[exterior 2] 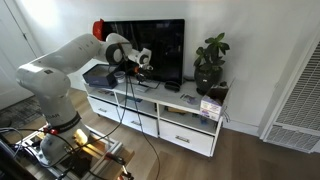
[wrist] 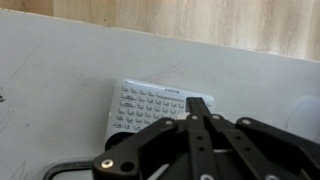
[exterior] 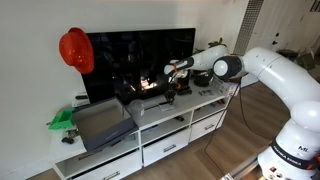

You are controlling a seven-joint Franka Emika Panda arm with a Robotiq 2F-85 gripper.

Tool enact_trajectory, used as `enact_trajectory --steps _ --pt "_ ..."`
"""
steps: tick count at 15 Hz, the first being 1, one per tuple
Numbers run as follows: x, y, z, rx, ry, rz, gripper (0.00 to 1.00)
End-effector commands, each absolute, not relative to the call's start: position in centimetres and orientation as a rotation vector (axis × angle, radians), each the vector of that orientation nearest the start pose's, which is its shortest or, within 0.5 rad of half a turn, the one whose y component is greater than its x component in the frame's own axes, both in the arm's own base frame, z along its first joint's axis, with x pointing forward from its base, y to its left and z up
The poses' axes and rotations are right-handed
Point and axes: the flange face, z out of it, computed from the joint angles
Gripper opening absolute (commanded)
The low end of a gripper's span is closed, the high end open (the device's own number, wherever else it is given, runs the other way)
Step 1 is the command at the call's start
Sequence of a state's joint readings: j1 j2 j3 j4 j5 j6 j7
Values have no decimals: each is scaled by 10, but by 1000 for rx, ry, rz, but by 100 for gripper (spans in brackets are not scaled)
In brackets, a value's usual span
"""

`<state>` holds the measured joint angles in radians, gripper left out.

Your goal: Press a button on the white remote control

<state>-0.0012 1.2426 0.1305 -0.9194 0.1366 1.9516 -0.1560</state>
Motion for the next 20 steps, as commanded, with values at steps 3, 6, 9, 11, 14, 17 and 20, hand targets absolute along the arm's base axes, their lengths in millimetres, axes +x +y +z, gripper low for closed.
enact_trajectory --steps 3,6,9,11,14,17,20 --pt "754 70 93 -2864 -210 281 0" --pt "752 71 89 -2842 -243 316 0" --pt "751 73 87 -2837 -267 325 0" --pt "752 73 86 -2830 -278 316 0" --pt "753 72 86 -2822 -295 302 0" --pt "756 71 85 -2816 -307 291 0" --pt "757 71 82 -2818 -307 296 0"
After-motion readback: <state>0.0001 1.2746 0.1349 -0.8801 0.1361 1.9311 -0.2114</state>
